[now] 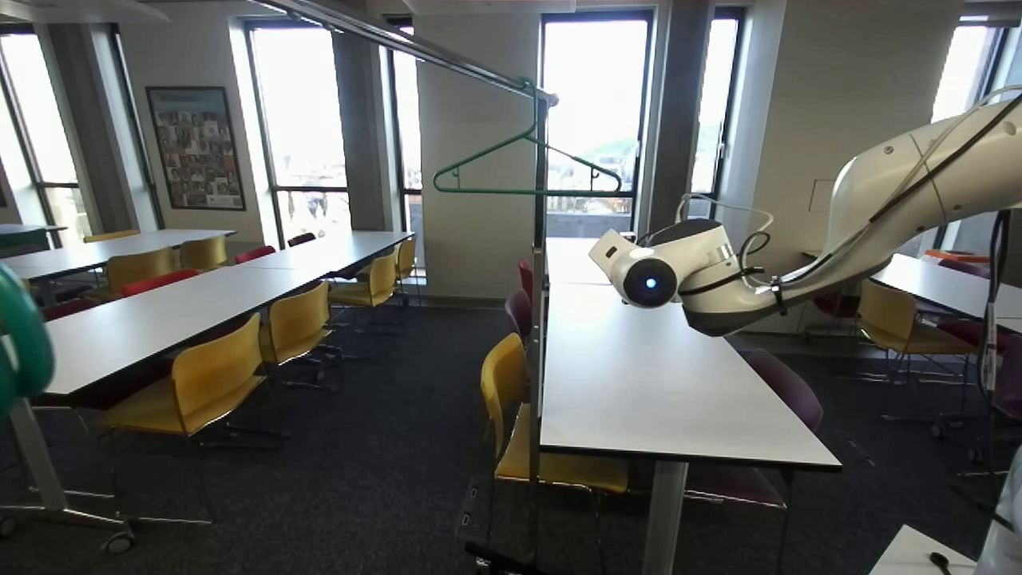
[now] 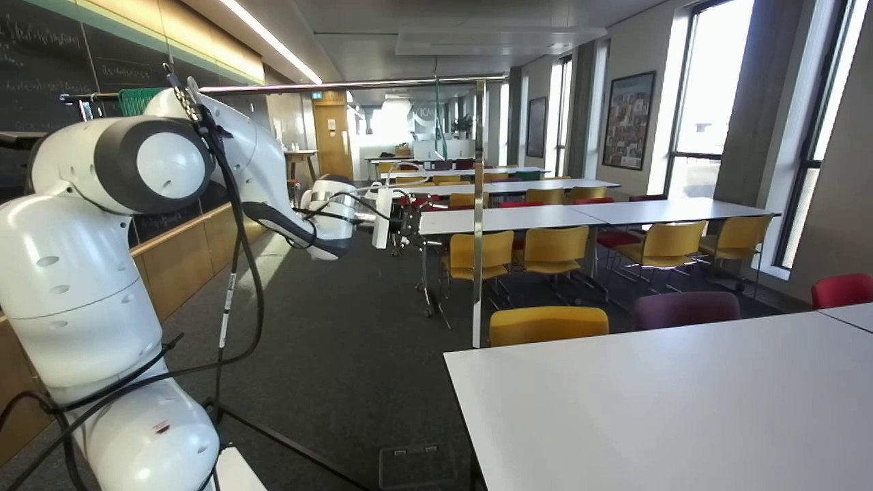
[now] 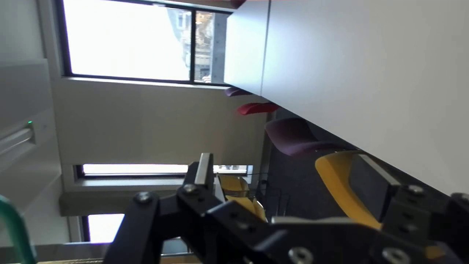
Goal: Put one green hanger on the table
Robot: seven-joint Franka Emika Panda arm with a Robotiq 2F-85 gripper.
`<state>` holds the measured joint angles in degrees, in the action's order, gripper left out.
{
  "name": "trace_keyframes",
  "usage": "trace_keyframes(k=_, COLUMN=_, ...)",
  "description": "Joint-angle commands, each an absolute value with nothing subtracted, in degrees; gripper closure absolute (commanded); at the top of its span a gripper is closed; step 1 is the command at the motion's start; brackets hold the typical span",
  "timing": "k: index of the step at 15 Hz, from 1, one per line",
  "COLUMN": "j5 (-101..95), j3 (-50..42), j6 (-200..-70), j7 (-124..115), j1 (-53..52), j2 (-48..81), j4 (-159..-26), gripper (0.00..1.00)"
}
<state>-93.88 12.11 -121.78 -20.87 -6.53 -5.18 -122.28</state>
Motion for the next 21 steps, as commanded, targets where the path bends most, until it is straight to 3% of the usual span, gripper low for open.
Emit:
trace_keyframes(k=1, j5=-104.5, j3=12.0, j6=-116.9, j7=-20.9, j1=-8.2, j2=-2.5, j4=-118.1, gripper=0.00)
trace_keyframes(k=10, j5=-132.6, j3=12.7, j6=-105.2, j7=-27.2, j1=-12.0, j2=6.5, j4=-110.4, gripper=0.00)
trace_keyframes(k=21, j5=-122.8, j3=14.1, j6=-105.2, j7=-42.9, j1=-13.2, j2=13.5, j4=-100.6, gripper=0.00)
